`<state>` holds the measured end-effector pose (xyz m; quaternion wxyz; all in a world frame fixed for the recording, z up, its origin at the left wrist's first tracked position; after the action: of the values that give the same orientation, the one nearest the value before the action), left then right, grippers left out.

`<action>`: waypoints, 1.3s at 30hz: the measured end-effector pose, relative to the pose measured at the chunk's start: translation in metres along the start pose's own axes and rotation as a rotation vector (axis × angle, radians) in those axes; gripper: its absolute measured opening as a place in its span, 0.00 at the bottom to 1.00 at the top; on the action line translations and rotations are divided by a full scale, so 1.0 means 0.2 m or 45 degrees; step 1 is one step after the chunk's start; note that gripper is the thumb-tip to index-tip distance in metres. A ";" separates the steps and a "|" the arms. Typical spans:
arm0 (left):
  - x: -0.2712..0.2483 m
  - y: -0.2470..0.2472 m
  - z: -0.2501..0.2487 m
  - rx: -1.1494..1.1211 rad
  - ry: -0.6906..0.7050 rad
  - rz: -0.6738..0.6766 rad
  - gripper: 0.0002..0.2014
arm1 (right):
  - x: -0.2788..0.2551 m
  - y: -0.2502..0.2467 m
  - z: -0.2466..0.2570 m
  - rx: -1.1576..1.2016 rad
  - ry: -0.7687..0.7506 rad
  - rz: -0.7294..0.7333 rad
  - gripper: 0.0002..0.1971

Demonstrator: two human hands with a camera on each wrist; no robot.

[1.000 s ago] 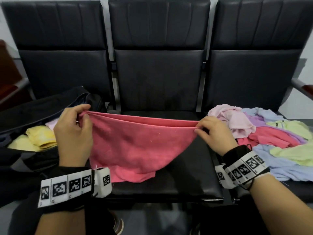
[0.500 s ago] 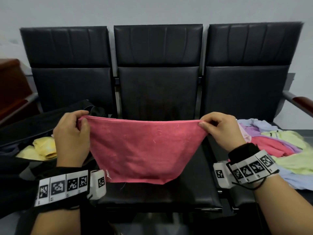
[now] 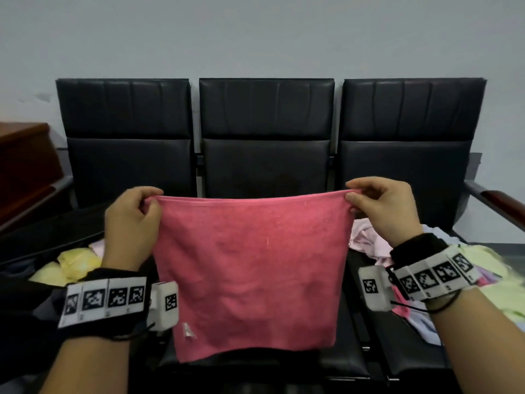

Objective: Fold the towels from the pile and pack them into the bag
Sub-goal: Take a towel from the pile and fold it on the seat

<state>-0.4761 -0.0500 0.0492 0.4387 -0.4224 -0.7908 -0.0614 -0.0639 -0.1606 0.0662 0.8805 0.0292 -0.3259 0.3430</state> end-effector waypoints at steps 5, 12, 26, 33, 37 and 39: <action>0.01 0.26 0.07 0.052 -0.120 0.213 0.12 | 0.10 0.17 -0.17 -0.127 0.091 -0.036 0.09; 0.17 0.25 0.03 -0.252 0.052 -0.014 0.13 | 0.18 0.07 -0.03 0.138 -0.072 -0.245 0.14; -0.59 0.14 0.48 -0.281 -0.685 0.725 0.17 | -0.69 0.00 -0.66 0.213 0.612 0.110 0.20; -0.75 0.16 0.61 -0.191 -0.882 0.877 0.16 | -0.81 -0.01 -0.80 0.170 0.786 0.168 0.18; -0.76 0.23 0.63 -0.106 -0.757 0.885 0.14 | -0.80 0.04 -0.89 0.060 0.852 0.088 0.18; -0.75 0.29 0.63 -0.076 -0.685 0.835 0.15 | -0.78 0.08 -0.93 0.011 0.853 0.053 0.17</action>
<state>-0.4768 -0.0470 -0.1549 0.2007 -0.6651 -0.6987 0.1710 -0.0571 -0.1898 -0.1752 0.9314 -0.0880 -0.0173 0.3528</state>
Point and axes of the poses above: each hand's wrist, its own x-axis towards the middle knuckle, its own y-axis out of the palm, z = x × y, the point moved 1 cm from there along x, towards the middle knuckle, and after that the axes turned 14 degrees about -z, right-handed, at the moved point
